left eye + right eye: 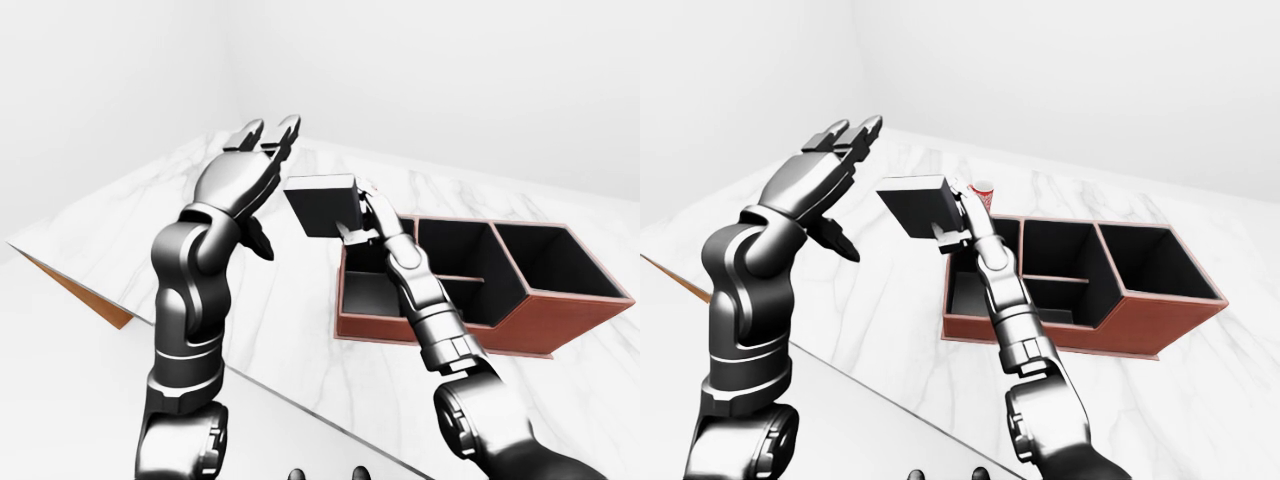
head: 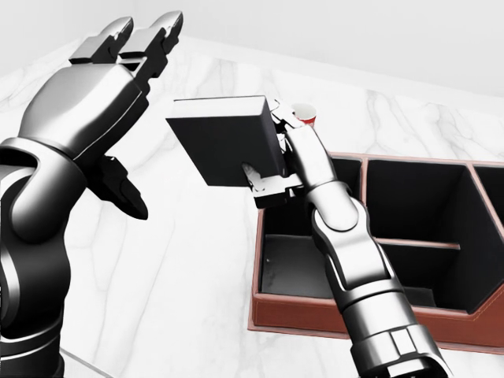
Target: Pick up the book and place it in the right compartment of the caddy.
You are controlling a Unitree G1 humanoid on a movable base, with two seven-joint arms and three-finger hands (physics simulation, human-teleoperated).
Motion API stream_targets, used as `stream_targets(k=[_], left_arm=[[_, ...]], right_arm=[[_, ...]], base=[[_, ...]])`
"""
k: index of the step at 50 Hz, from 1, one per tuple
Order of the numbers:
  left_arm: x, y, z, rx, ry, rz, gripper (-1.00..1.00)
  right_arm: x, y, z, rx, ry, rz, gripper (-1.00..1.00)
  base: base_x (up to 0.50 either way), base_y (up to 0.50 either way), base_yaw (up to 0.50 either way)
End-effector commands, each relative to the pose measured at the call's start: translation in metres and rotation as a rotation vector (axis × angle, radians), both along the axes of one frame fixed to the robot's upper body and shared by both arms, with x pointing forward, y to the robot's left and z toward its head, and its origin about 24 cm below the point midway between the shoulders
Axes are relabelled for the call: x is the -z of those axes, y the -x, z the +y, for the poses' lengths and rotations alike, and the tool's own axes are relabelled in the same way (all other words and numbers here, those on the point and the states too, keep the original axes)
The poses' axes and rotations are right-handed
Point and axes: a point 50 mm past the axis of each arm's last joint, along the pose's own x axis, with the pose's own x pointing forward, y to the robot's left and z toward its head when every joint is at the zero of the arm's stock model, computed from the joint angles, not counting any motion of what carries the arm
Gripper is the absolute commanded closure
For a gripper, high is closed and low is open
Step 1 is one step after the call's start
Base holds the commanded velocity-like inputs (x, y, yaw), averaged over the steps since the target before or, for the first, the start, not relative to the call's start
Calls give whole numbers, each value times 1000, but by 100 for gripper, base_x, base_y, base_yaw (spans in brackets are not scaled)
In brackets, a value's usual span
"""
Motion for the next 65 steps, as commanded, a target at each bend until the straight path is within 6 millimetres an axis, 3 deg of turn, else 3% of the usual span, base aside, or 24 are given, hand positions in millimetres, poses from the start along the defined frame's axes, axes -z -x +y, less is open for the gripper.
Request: stream_targets(k=[1, 4, 6, 8, 13, 14, 16, 20, 26, 45, 47, 49, 56, 57, 60, 62, 63, 65], left_arm=[[8, -12, 10, 26, 80, 41, -100], [4, -14, 14, 38, 133, 16, -100], [0, -15, 17, 55, 187, -5, -100], [-2, -19, 24, 50, 270, -53, -100], [4, -23, 29, 74, 376, -56, -100], [3, -23, 30, 92, 432, -70, -100], [4, -23, 32, 102, 485, -79, -100], [18, -24, 37, 111, 601, -55, -100], [35, -21, 41, 140, 750, -18, -100], [36, -9, 48, 241, 931, -7, -100], [36, -9, 50, 245, 942, -7, -100], [33, -7, 50, 259, 954, -16, -100], [31, 2, 47, 305, 986, -27, -100], [28, 5, 46, 320, 985, -45, -100], [27, 7, 47, 320, 985, -55, -100], [30, 7, 47, 311, 988, -46, -100], [30, 8, 48, 311, 989, -46, -100], [33, 7, 48, 303, 990, -37, -100]], right_arm=[[-24, -4, -19, 67, -34, -55, 100], [-27, -4, -24, 79, -37, -60, 100], [-18, -5, -28, 90, -35, -64, 100], [-33, -7, -33, 103, -38, -73, 100], [-39, -7, -42, 126, -40, -83, 100], [-30, -6, -45, 133, -40, -86, 100], [-41, -7, -48, 140, -39, -89, 100], [-37, -7, -54, 156, -36, -94, 100], [-54, -5, -64, 174, -37, -132, 100], [-77, 2, -84, 214, -22, -230, 100], [-69, 2, -87, 226, -17, -201, 100], [-79, 4, -89, 224, -16, -238, 100], [-86, 8, -103, 260, -11, -268, 100], [-71, 7, -108, 277, -9, -216, 100], [-87, 12, -115, 285, -5, -280, 100], [-89, 15, -120, 296, -4, -290, 100], [-77, 14, -123, 309, -3, -250, 100], [-90, 17, -126, 312, 0, -295, 100]], base=[[0, 0, 0], [0, 0, 0], [0, 0, 0], [0, 0, 0], [0, 0, 0], [0, 0, 0], [0, 0, 0], [0, 0, 0], [0, 0, 0], [0, 0, 0], [0, 0, 0], [0, 0, 0], [0, 0, 0], [0, 0, 0], [0, 0, 0], [0, 0, 0], [0, 0, 0], [0, 0, 0]])
